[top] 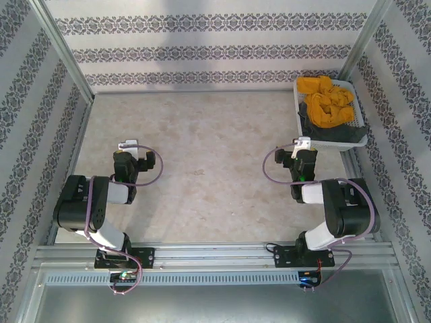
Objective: Fold and stack the t-shirts
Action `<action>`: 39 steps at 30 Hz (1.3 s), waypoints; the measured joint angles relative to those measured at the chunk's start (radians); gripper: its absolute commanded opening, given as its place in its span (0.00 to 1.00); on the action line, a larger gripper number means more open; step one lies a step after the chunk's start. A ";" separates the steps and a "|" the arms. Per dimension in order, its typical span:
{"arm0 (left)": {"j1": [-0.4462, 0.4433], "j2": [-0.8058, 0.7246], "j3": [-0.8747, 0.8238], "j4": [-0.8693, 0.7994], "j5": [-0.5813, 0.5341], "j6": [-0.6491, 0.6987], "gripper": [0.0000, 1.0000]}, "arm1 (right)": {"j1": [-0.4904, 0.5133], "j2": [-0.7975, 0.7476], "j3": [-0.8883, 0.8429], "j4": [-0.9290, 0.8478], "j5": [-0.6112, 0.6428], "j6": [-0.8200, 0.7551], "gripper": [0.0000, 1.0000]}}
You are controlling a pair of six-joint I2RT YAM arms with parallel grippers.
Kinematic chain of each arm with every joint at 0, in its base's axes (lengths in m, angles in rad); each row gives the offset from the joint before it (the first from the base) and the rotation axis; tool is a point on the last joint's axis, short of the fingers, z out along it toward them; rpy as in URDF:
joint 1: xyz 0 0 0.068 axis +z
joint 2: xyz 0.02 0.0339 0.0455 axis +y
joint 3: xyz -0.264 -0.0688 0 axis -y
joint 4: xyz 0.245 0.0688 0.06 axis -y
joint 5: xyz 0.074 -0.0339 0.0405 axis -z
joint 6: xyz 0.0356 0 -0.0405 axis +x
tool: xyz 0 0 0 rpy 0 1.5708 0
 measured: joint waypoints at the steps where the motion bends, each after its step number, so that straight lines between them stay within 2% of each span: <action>1: 0.000 0.000 0.000 0.000 0.000 0.000 1.00 | 0.000 0.000 0.000 0.000 0.000 0.000 0.98; 34: 0.000 0.000 -0.001 0.001 -0.016 -0.001 1.00 | 0.000 0.000 0.000 0.000 -0.001 0.000 0.98; 39: 0.000 0.000 -0.037 0.051 -0.035 -0.001 1.00 | 0.001 0.000 -0.002 0.024 -0.008 -0.002 0.98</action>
